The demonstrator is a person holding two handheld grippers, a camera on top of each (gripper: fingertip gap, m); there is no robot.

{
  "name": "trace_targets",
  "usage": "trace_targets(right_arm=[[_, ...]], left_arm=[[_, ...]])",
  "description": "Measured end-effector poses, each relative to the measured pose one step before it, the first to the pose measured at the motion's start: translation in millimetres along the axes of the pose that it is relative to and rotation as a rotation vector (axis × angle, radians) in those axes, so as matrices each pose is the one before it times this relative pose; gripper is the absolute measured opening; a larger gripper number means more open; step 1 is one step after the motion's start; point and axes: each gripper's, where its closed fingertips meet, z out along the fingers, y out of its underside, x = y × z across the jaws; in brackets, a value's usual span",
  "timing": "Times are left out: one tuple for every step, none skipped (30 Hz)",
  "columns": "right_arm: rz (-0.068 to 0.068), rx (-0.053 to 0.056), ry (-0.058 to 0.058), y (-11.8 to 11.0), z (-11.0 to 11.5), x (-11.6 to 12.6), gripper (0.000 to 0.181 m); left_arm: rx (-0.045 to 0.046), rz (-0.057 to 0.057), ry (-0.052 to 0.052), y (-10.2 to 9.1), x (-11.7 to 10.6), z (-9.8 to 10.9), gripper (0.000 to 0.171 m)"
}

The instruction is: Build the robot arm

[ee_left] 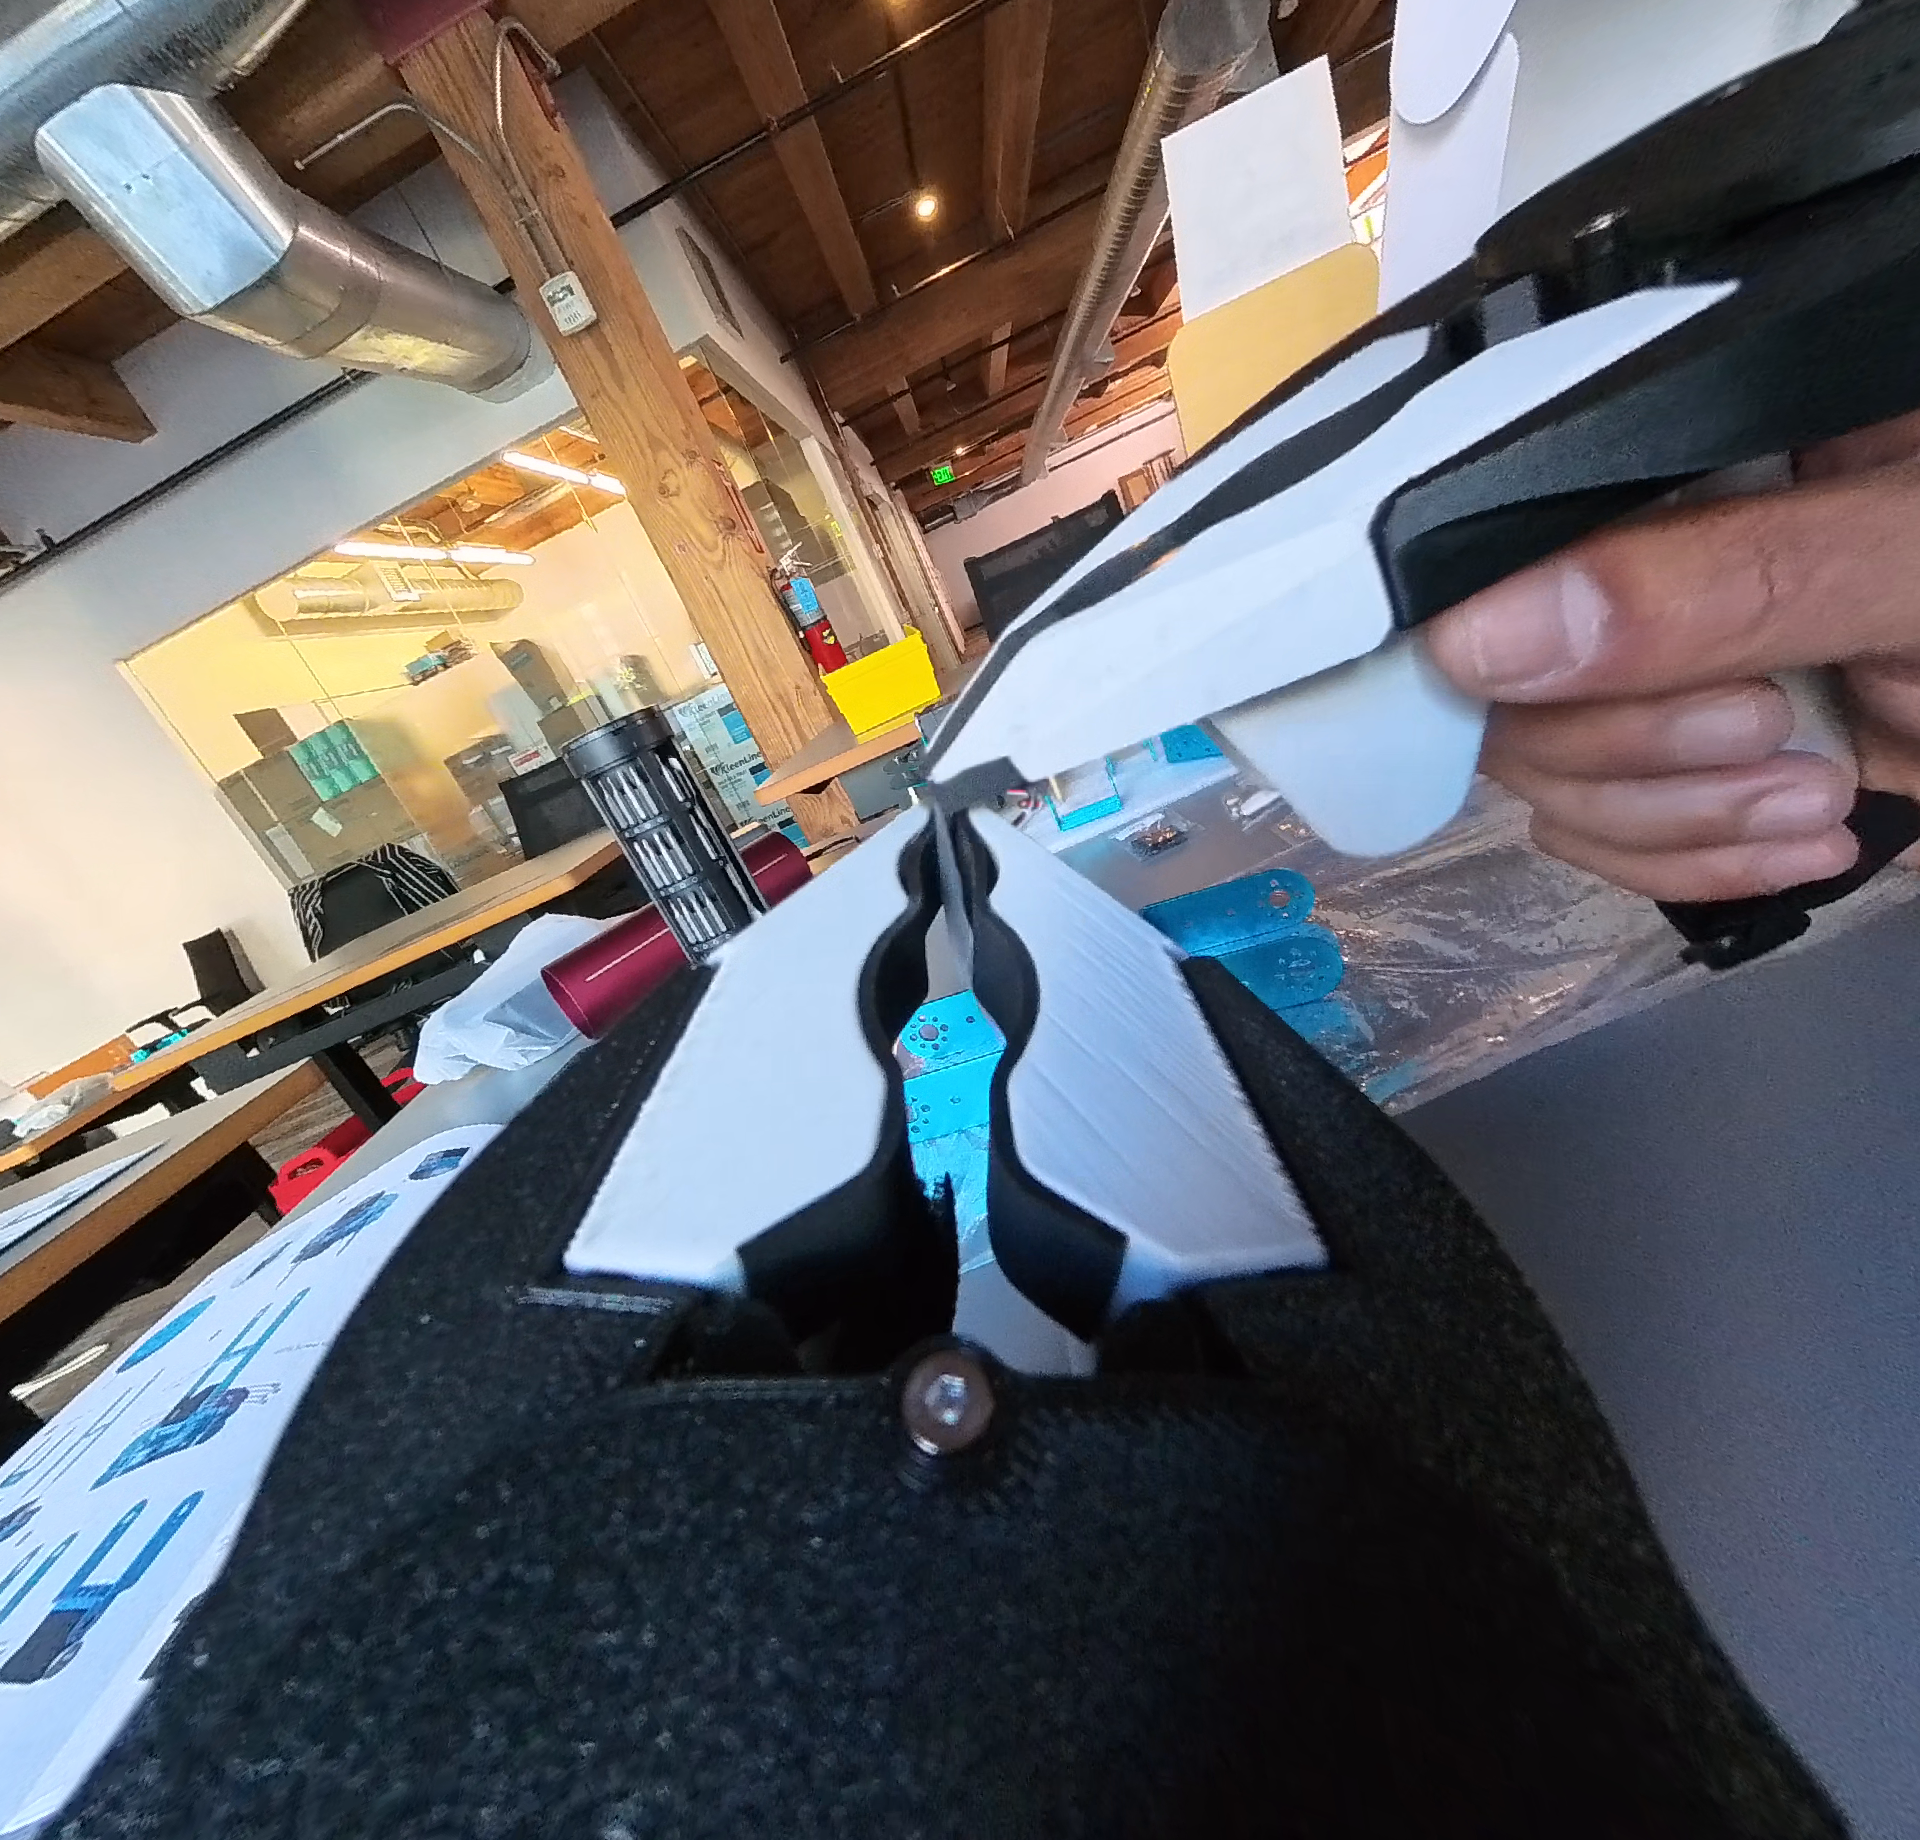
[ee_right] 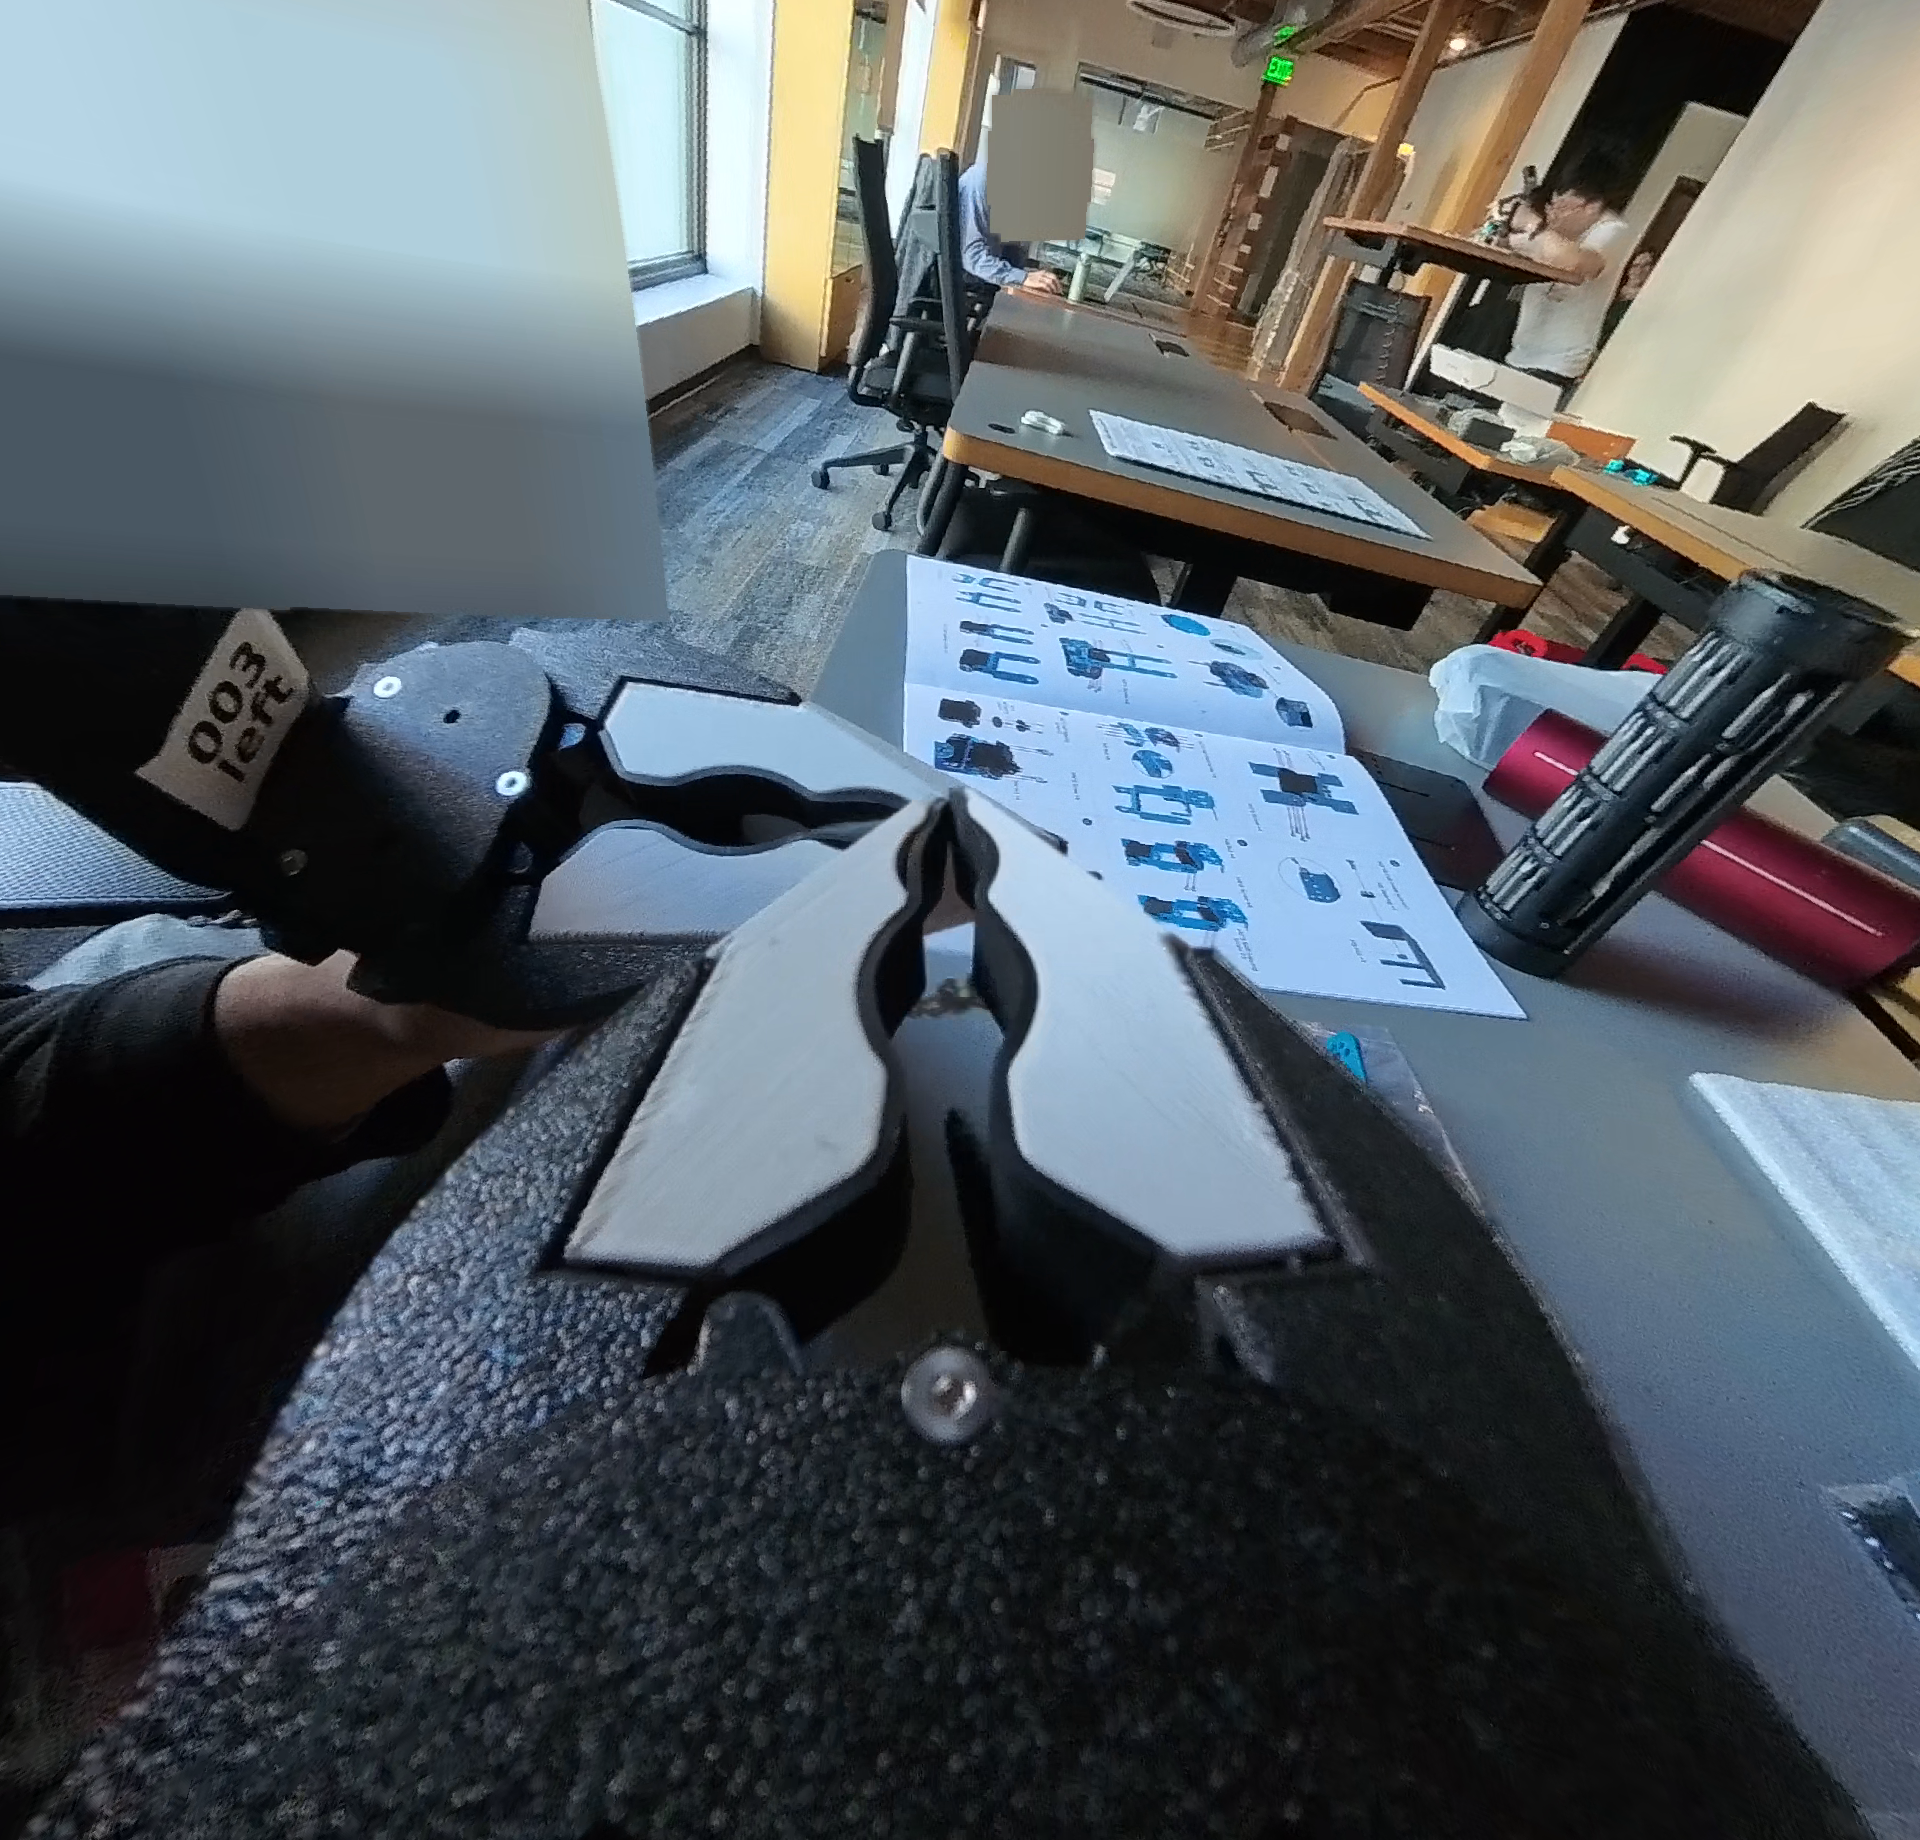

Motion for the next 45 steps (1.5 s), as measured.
trace_targets(right_arm=[[-0.0021, -0.0073, 0.0026, 0.60, 0.05, 0.91, 0.000], [0.0009, -0.0054, -0.0005, 0.06, -0.14, 0.65, 0.000], [0.0035, -0.0006, 0.0016, -0.20, -0.29, 0.86, 0.000], [0.0003, -0.0010, 0.0053, -0.21, -0.73, 1.53, 0.000], [-0.0018, 0.0033, 0.0194, -0.95, -1.66, 4.03, 0.000], [0.0004, 0.0077, 0.0172, -1.60, -2.13, 4.37, 0.000], [0.0088, 0.0045, 0.0077, -1.07, -2.04, 3.61, 0.000], [0.0140, 0.0063, 0.0057, -1.19, -1.66, 3.47, 0.000], [0.0165, 0.0021, -0.0021, -0.30, -0.90, 2.12, 0.000], [0.0122, 0.0018, -0.0126, 0.01, -0.49, -0.27, 0.000], [0.0029, 0.0093, -0.0211, -0.97, -0.24, -2.95, 0.000], [-0.0031, -0.0008, -0.0297, 0.73, 0.63, -4.73, 0.000], [-0.0065, -0.0164, -0.0327, 2.88, 1.19, -5.02, 0.000], [-0.0064, -0.0121, 0.0023, 2.12, 0.67, 0.36, 0.005], [-0.0055, 0.0034, -0.0047, -0.03, -0.07, -0.91, 0.013], [-0.0002, 0.0000, -0.0239, 0.19, -0.39, -3.11, 0.014], [0.0096, -0.0033, -0.0068, 0.57, 0.09, -0.03, 0.015], [0.0136, 0.0002, -0.0091, 0.10, 0.30, -0.41, 0.017], [0.0139, -0.0045, -0.0058, 0.79, 0.76, -0.09, 0.020], [0.0063, -0.0021, -0.0117, 0.70, 0.85, -1.56, 0.019], [-0.0023, -0.0090, -0.0258, 2.06, 0.83, -3.99, 0.014], [-0.0052, -0.0129, -0.0087, 2.45, 0.81, -1.32, 0.013], [-0.0026, 0.0025, -0.0002, -0.07, -0.70, 0.23, 0.010], [-0.0039, 0.0010, -0.0153, -0.24, -1.30, -1.52, 0.008], [-0.0038, -0.0041, -0.0191, 0.10, -1.54, -1.63, 0.006], [-0.0041, -0.0063, -0.0154, 0.25, -1.45, -1.13, 0.005], [-0.0077, -0.0044, -0.0096, 0.20, -0.87, -0.97, 0.001], [-0.0113, -0.0068, 0.0069, 0.76, 0.07, 0.57, 0.000], [-0.0154, -0.0090, 0.0104, 0.84, 0.01, 0.84, 0.000], [-0.0124, -0.0085, 0.0078, 0.32, -0.20, 0.50, 0.000], [-0.0104, -0.0098, 0.0062, 0.32, -0.23, 0.51, 0.000], [-0.0077, -0.0083, 0.0039, 0.40, -0.23, 0.33, 0.000], [-0.0032, -0.0009, 0.0070, -0.28, -0.45, 0.83, 0.000], [-0.0005, 0.0068, 0.0089, -1.09, -0.60, 1.36, 0.000], [0.0017, 0.0007, -0.0002, 0.01, -0.62, 0.61, 0.000], [0.0028, -0.0039, 0.0098, 0.68, -0.92, 2.59, 0.000], [-0.0025, -0.0025, 0.0193, 0.74, -1.24, 4.04, 0.000], [0.0004, -0.0035, 0.0050, 1.00, -1.31, 2.29, 0.000], [0.0053, -0.0007, 0.0034, 0.35, -1.40, 2.13, 0.000], [0.0048, 0.0037, -0.0012, -0.46, -1.41, 1.28, 0.000], [0.0069, 0.0043, -0.0079, -0.78, -0.93, -0.32, 0.000], [-0.0026, -0.0069, 0.0055, 0.82, -0.22, 1.06, 0.000], [-0.0100, -0.0068, 0.0073, 0.85, 0.17, 0.56, 0.000], [-0.0026, 0.0058, 0.0036, -0.76, 0.22, -0.31, 0.000], [-0.0013, 0.0052, 0.0033, -0.81, -0.11, 0.16, 0.000]], left_arm=[[-0.00278, -0.0013, 0.0008, 0.37, 0.02, 0.31, 0.000], [-0.00167, 0.0006, 0.0024, 0.17, 0.40, 0.27, 0.000], [-0.00209, 0.0003, 0.0021, 0.35, 0.30, 0.16, 0.000], [-0.00232, 0.0003, 0.0028, 0.26, 0.48, 0.23, 0.000], [-0.00029, 0.0010, 0.0037, 0.01, 0.60, 0.13, 0.000], [0.00221, -0.0002, -0.0013, -0.37, -0.20, -0.15, 0.000], [0.00308, -0.0026, -0.0033, -0.37, -0.68, -0.28, 0.000], [0.00037, -0.0032, 0.0023, -0.16, -0.02, -0.06, 0.000], [-0.00059, -0.0021, 0.0099, 0.17, 1.16, 0.10, 0.000], [0.00026, -0.0016, 0.0049, 0.00, 0.46, 0.04, 0.000], [0.00244, -0.0020, -0.0050, -0.41, -0.86, -0.24, 0.000], [0.00163, -0.0023, 0.0012, -0.20, -0.07, -0.05, 0.000], [-0.00062, -0.0015, 0.0076, 0.13, 0.88, 0.06, 0.000], [0.00135, -0.0016, 0.0008, -0.21, -0.09, -0.10, 0.000], [0.00215, -0.0022, -0.0032, -0.33, -0.68, -0.24, 0.000], [0.00220, -0.0010, 0.0013, -0.33, 0.10, -0.22, 0.000], [0.00070, 0.0004, 0.0015, -0.05, 0.32, 0.00, 0.000], [-0.00015, 0.0031, 0.0009, 0.04, 0.39, 0.02, 0.000], [0.00220, 0.0051, 0.0022, -0.34, 0.90, -0.10, 0.000], [0.00549, 0.0053, 0.0121, -0.80, 2.23, -0.39, 0.000], [0.00755, 0.0054, 0.0175, -1.08, 2.97, -0.67, 0.000], [0.00140, 0.0022, 0.0126, -0.08, 1.92, -0.24, 0.000], [0.00618, -0.0026, 0.0204, -0.74, 2.45, -0.68, 0.000], [0.01114, -0.0072, 0.0223, -1.56, 2.24, -1.04, 0.000], [0.00919, -0.0110, 0.0258, -1.17, 2.37, -0.95, 0.000], [0.00366, -0.0098, 0.0197, -0.50, 1.84, -0.41, 0.000], [-0.00128, -0.0056, 0.0065, 0.17, 0.43, 0.11, 0.000], [-0.00677, -0.0001, -0.0005, 0.94, 0.00, 0.64, 0.000], [-0.00649, 0.0033, -0.0038, 0.91, -0.01, 0.61, 0.000], [-0.00387, 0.0041, -0.0048, 0.46, -0.19, 0.48, 0.000], [-0.00297, 0.0042, -0.0045, 0.45, 0.00, 0.39, 0.000], [-0.00179, 0.0018, -0.0021, 0.19, 0.04, 0.08, 0.000], [0.00206, -0.0015, -0.0040, -0.28, -0.64, -0.23, 0.000], [0.00618, -0.0038, -0.0002, -0.84, -0.32, -0.68, 0.002], [0.00643, -0.0065, 0.0058, -0.79, 0.16, -0.84, 0.004], [0.00638, -0.0086, 0.0018, -0.93, -0.42, -0.80, 0.007], [0.00985, -0.0087, -0.0036, -1.24, -1.41, -1.15, 0.009], [0.01266, -0.0087, 0.0041, -1.68, -0.30, -1.37, 0.009], [0.01330, -0.0081, 0.0117, -1.84, 0.70, -1.54, 0.004], [0.01300, -0.0074, 0.0145, -1.72, 1.14, -1.41, 0.001], [0.00179, -0.0087, 0.0072, -0.28, 0.13, -0.19, 0.001], [-0.00830, -0.0054, 0.0064, 1.03, 0.58, 0.40, 0.001], [-0.00672, 0.0004, -0.0039, 1.02, -0.56, 0.33, 0.001], [-0.00007, 0.0025, -0.0105, 0.01, -1.09, -0.02, 0.001], [0.00182, 0.0021, -0.0105, -0.23, -1.11, -0.30, 0.001]])
